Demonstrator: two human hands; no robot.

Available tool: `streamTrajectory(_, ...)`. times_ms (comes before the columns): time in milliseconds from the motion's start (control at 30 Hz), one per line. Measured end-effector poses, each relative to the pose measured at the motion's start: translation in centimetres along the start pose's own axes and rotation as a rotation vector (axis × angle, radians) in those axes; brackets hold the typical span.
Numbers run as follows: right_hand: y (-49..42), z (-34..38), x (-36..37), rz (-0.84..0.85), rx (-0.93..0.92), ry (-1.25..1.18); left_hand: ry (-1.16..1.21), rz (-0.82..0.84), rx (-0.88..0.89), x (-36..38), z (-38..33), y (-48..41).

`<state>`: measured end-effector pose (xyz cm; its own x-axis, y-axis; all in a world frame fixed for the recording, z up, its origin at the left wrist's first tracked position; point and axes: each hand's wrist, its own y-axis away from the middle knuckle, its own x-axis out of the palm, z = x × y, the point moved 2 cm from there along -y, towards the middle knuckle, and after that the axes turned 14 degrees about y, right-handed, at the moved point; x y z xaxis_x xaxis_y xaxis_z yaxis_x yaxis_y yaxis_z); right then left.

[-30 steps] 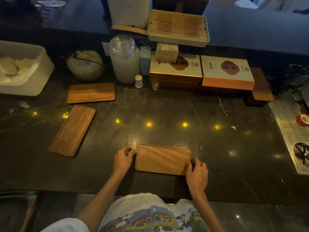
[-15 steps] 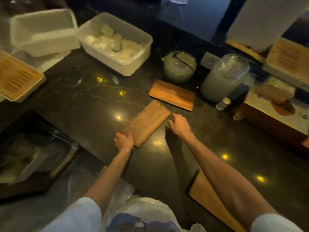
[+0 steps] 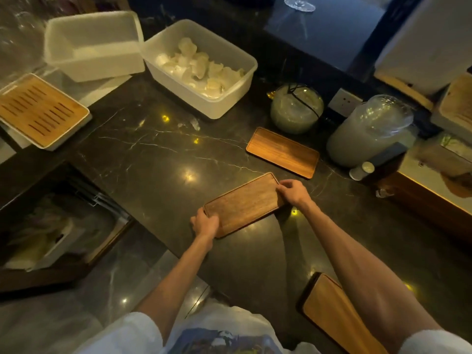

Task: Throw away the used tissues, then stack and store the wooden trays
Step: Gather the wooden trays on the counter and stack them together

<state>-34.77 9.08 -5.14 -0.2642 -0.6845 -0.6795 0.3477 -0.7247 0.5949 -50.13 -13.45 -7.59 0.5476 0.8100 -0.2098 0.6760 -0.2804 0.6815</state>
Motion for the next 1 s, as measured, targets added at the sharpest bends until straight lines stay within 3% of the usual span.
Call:
streamTrajectory(267,14.2,-18.7,-2.9,-0.313,0.199,-0.213,-0.069,0.359,0.171,7.0,0.2,8.6)
streamTrajectory(500,28.8,-34.1,1.8,-0.415,0.551,-0.46,-0.388,0.719,0.157,15.3,9.2,17.2)
streamTrajectory(800,32.1,-36.5,6.2,-0.407,0.572,-0.484,-0.748,0.588,0.359,17.2,12.3,18.8)
streamTrajectory(1000,31.7,-36.0,6.5,-0.479,0.562,-0.338,-0.754,0.614,0.389,17.6,12.4,19.3)
